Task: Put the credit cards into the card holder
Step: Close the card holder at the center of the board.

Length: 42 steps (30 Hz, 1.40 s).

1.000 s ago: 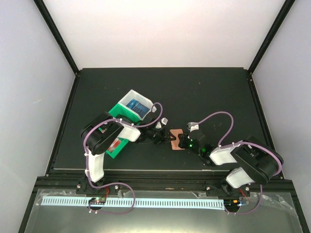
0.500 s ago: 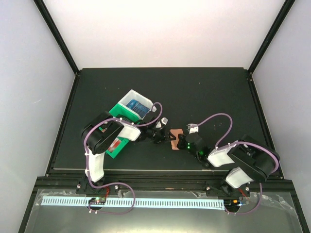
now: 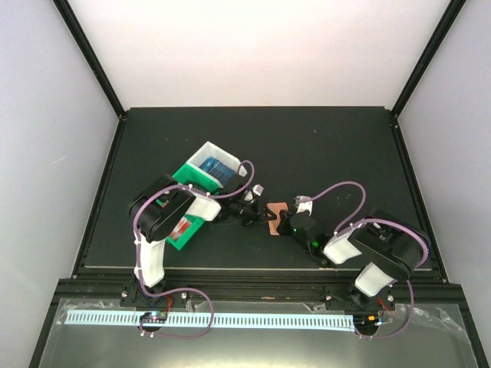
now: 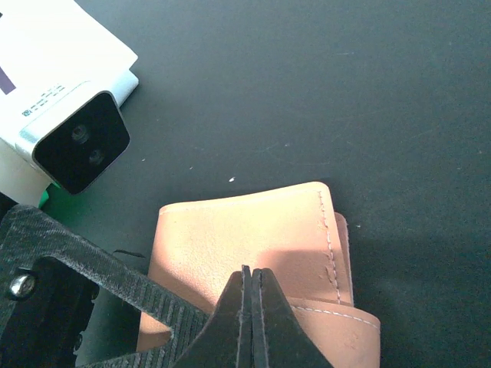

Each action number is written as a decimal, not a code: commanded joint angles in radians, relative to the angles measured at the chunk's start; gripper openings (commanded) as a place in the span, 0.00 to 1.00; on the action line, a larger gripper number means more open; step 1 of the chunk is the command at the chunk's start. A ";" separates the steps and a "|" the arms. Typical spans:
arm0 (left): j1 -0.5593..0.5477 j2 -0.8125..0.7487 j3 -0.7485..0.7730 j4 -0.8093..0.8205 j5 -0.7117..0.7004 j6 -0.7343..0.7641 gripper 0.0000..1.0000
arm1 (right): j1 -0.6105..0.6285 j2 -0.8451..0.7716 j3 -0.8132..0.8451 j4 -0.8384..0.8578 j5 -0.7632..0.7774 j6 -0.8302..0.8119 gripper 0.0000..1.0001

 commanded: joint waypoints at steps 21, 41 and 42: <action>0.007 0.049 0.027 0.099 -0.081 -0.076 0.02 | 0.182 -0.020 0.110 -0.673 -0.087 -0.064 0.01; 0.006 -0.124 0.029 -0.302 -0.253 0.243 0.44 | -0.068 -0.516 0.518 -1.246 -0.032 -0.268 0.57; 0.005 -0.143 0.028 -0.332 -0.270 0.269 0.49 | -0.068 -0.534 0.518 -1.261 -0.043 -0.263 0.58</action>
